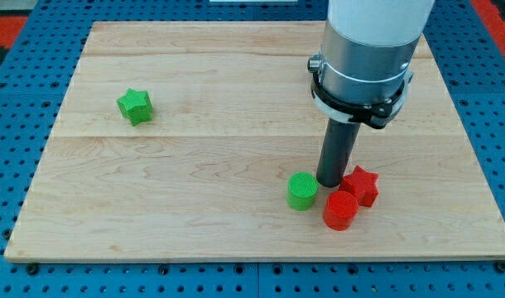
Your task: Push the green circle towards center left
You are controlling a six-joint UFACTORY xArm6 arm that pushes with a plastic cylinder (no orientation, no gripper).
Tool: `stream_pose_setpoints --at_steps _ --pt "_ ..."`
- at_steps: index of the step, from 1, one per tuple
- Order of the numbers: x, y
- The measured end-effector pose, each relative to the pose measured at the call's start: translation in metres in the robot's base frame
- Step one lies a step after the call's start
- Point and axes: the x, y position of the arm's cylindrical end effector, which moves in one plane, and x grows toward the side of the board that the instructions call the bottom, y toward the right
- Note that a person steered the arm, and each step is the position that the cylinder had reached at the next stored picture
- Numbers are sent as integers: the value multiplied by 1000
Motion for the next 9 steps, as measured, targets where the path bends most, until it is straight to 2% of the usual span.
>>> stream_pose_setpoints --at_steps 1,3,4,6,7,8,9 --pt "1 -4" --pt "28 -74" --pt "37 -34" --pt "51 -130" --pt "56 -111" --pt "65 -122" --pt "56 -190"
